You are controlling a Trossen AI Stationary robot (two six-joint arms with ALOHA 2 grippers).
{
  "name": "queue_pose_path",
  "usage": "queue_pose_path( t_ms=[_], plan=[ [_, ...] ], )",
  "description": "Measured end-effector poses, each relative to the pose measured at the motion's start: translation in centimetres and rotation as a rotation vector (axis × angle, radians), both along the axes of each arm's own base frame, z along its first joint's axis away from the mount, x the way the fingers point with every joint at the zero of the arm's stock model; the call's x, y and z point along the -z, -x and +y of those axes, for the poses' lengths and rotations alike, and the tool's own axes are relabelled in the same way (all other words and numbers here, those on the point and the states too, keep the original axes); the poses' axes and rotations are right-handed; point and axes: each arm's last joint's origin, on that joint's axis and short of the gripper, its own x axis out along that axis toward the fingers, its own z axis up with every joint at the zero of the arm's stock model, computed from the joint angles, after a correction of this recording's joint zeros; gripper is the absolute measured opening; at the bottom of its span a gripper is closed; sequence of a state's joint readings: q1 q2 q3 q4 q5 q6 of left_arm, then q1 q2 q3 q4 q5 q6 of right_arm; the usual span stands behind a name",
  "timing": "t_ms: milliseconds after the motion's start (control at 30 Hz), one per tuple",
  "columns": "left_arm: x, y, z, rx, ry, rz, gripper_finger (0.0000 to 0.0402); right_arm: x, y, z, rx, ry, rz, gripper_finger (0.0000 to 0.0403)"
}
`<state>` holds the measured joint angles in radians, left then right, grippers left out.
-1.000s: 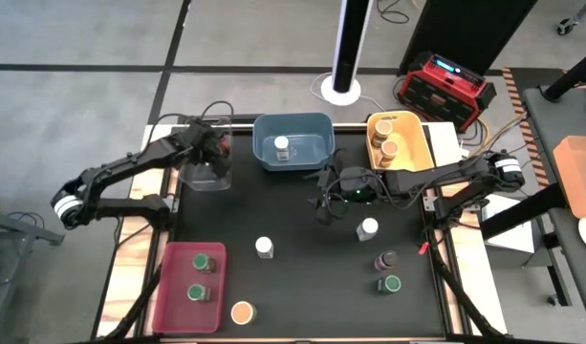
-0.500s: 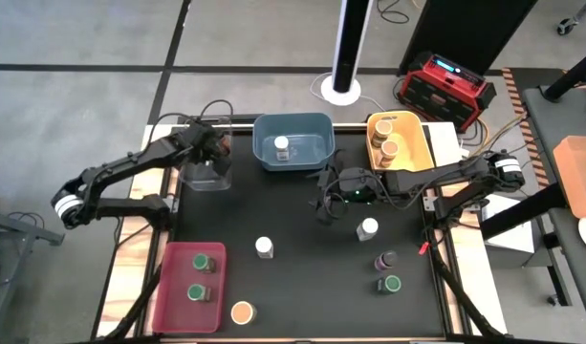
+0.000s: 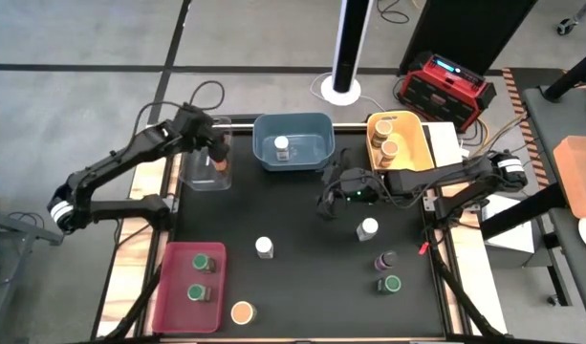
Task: Sort spices by type
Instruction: Put the right white seasoning bottle into the blue bin
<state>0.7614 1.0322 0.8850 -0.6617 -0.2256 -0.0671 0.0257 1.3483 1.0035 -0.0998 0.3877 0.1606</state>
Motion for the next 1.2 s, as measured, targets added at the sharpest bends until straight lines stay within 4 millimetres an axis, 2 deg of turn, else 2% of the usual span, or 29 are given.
queue_pose_path(
  t_ms=[167,333,467,600,800,1000,1200],
  plan=[
    [-0.7,-0.6,-2.3,0.120,-0.021,-0.121,0.0277,0.2,1.5,-0.3,0.147,-0.068,0.068,0.0317],
    [-1.2,-1.5,-5.6,0.265,-0.070,-0.253,0.0277,-0.4,2.9,-0.1,0.204,-0.140,0.143,0.0306],
    [-1.7,-2.1,-8.0,0.398,-0.101,-0.364,0.0276,-1.5,3.2,1.0,0.196,-0.151,0.255,0.0296],
    [-2.0,-2.4,-9.9,0.452,-0.125,-0.390,0.0275,-2.3,3.2,2.6,0.130,-0.156,0.386,0.0290],
    [-1.7,-3.0,-11.7,0.436,-0.177,-0.351,0.0275,-3.3,4.4,4.9,0.032,-0.274,0.577,0.0305],
    [-1.4,-3.6,-13.0,0.477,-0.181,-0.336,0.0275,-4.3,7.0,4.9,0.249,-0.474,0.761,0.0336],
    [-1.3,-3.9,-13.2,0.472,-0.202,-0.322,0.0274,-4.0,7.4,4.9,0.336,-0.542,0.800,0.0359]
  ],
)
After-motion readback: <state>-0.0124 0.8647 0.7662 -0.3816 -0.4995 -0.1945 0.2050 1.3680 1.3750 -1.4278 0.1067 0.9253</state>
